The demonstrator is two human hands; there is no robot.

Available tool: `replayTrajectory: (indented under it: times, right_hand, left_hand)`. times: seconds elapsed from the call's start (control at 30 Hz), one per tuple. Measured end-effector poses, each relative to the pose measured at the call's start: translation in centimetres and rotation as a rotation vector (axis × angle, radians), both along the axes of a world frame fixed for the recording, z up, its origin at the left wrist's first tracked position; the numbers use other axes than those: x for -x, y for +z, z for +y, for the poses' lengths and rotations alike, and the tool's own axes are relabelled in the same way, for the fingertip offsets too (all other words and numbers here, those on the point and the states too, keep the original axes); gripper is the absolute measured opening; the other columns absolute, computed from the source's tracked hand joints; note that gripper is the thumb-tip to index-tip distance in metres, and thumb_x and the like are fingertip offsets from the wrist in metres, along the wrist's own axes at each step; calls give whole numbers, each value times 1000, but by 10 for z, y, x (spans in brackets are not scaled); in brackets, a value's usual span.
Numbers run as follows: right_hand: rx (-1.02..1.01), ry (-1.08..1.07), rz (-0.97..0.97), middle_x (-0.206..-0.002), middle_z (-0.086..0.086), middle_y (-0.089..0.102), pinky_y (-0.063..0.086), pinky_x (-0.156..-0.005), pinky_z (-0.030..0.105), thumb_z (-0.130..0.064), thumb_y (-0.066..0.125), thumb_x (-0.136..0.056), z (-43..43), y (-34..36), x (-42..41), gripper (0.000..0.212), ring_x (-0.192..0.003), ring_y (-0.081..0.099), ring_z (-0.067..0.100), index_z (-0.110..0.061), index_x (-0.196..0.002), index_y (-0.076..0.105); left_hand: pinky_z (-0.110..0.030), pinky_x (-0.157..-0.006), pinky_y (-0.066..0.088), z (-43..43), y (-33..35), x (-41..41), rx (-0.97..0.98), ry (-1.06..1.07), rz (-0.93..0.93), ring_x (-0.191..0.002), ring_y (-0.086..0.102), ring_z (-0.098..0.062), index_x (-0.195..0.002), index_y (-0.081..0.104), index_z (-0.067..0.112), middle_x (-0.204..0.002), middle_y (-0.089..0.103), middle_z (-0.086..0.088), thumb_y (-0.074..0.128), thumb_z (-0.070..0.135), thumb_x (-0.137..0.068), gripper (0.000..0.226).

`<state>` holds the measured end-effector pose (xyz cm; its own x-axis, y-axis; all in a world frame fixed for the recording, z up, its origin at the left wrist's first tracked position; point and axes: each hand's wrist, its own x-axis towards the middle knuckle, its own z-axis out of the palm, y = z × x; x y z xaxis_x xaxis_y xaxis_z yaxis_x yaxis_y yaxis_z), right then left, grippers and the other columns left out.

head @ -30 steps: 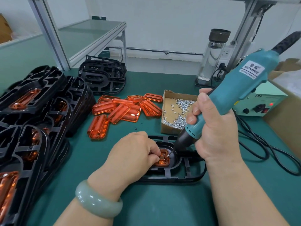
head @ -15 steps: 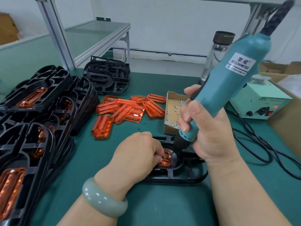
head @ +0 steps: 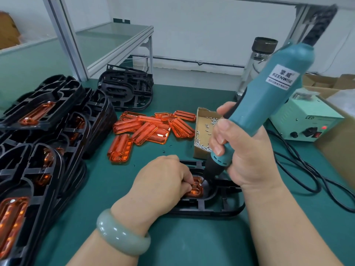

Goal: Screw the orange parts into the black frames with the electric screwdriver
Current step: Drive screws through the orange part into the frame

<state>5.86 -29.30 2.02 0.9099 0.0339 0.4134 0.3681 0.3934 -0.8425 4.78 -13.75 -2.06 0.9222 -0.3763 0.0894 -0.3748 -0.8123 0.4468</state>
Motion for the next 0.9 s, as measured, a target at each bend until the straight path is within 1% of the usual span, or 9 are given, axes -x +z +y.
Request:
replayTrajectory:
  times: [0.13, 0.27, 0.37, 0.53, 0.7, 0.9]
  right_hand:
    - [23, -25, -25, -53, -5, 46, 40, -49, 22, -4, 52, -83, 2, 0, 1, 21, -42, 41, 12, -14, -100, 58]
    - [-34, -15, 4, -52, -5, 45, 40, -50, 22, -4, 51, -82, 1, 0, 0, 16, -42, 41, 11, -13, -95, 55]
    - [-30, 1, 25, -52, -5, 45, 40, -49, 22, -6, 53, -81, 1, 0, -1, 12, -41, 41, 11, -13, -91, 54]
    - [-11, -45, 3, -51, -5, 46, 40, -49, 22, -5, 54, -81, 3, 0, 1, 15, -41, 41, 12, -13, -94, 55]
    - [-14, -63, -1, -52, -5, 46, 41, -50, 21, -4, 53, -82, 4, 0, 0, 20, -41, 41, 12, -15, -97, 59]
    - [-16, -87, 18, -49, -4, 45, 39, -47, 21, -4, 54, -79, 5, 1, 1, 11, -39, 39, 13, -14, -83, 54]
  left_hand:
    - [-30, -75, 44, 0, 0, 1, 10, 10, 7, -88, 47, -10, -97, 70, 39, -80, 42, 12, 64, 36, -84, 15]
    - [-32, -79, 46, -1, 1, 0, 10, 8, 10, -91, 51, -12, -98, 71, 38, -82, 43, 12, 65, 35, -84, 15]
    - [-33, -81, 48, -1, 2, 0, 7, 5, 22, -92, 53, -13, -96, 71, 36, -81, 44, 12, 66, 34, -83, 14]
    - [-32, -80, 48, -1, 2, -1, 21, 8, 28, -87, 51, -12, -93, 72, 35, -76, 42, 15, 67, 34, -82, 12]
    - [-34, -81, 48, -1, 2, -1, 24, 9, 30, -88, 52, -12, -92, 72, 36, -76, 42, 15, 67, 35, -82, 11]
    - [-34, -81, 48, -1, 1, -1, 26, 20, 28, -85, 48, -10, -91, 72, 35, -76, 42, 15, 67, 35, -82, 10]
